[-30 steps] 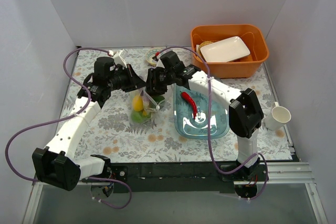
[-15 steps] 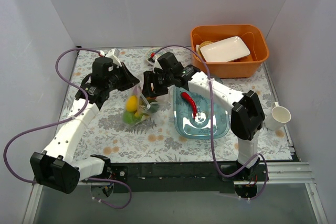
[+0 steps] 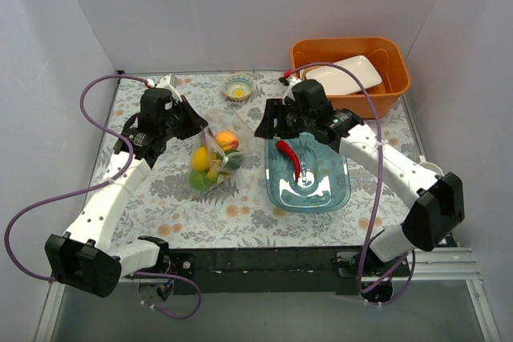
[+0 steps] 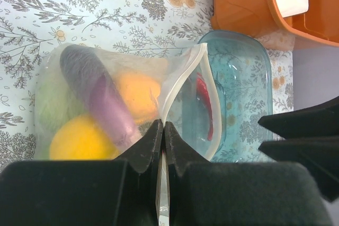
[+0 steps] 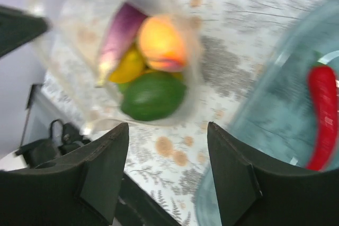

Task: Place the food in the zip-top bag and seal the zipper
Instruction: Place the fake vegetable in the zipper food storage bag, then pick up the fake vegetable from the bin.

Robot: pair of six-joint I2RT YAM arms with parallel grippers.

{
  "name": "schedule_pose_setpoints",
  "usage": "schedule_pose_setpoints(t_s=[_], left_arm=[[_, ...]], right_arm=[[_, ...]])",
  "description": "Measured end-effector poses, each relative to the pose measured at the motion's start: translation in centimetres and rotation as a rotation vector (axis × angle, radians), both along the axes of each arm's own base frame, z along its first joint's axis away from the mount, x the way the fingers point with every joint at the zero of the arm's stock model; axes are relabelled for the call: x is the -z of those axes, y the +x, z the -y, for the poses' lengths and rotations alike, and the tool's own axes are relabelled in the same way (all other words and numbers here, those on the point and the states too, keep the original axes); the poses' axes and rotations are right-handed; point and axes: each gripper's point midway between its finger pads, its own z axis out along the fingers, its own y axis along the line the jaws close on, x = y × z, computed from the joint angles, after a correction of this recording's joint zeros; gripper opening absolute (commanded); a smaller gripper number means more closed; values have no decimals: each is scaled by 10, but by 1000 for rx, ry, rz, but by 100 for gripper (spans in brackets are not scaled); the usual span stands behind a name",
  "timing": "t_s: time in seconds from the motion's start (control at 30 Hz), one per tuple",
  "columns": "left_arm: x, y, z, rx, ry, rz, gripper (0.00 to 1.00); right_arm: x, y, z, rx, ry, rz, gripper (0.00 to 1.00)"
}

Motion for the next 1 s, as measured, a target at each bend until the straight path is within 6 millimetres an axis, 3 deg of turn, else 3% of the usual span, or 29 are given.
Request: schedule_pose_setpoints(t_s=[0.17,0.37,0.57,1.0], left_arm=[[0,0,-2,-12,7,1,0],[0,1,-3,-17,10,2,0],[0,1,-3,-18,9,2,0],[0,1,-3,-19,3,0,0]], right_arm=[[40,16,52,155,-105,-41,68],[104,4,91,198,-268,-161,67],[139,5,110,191,-375,-232,60],[172,5,117,149,-461,-279,53]])
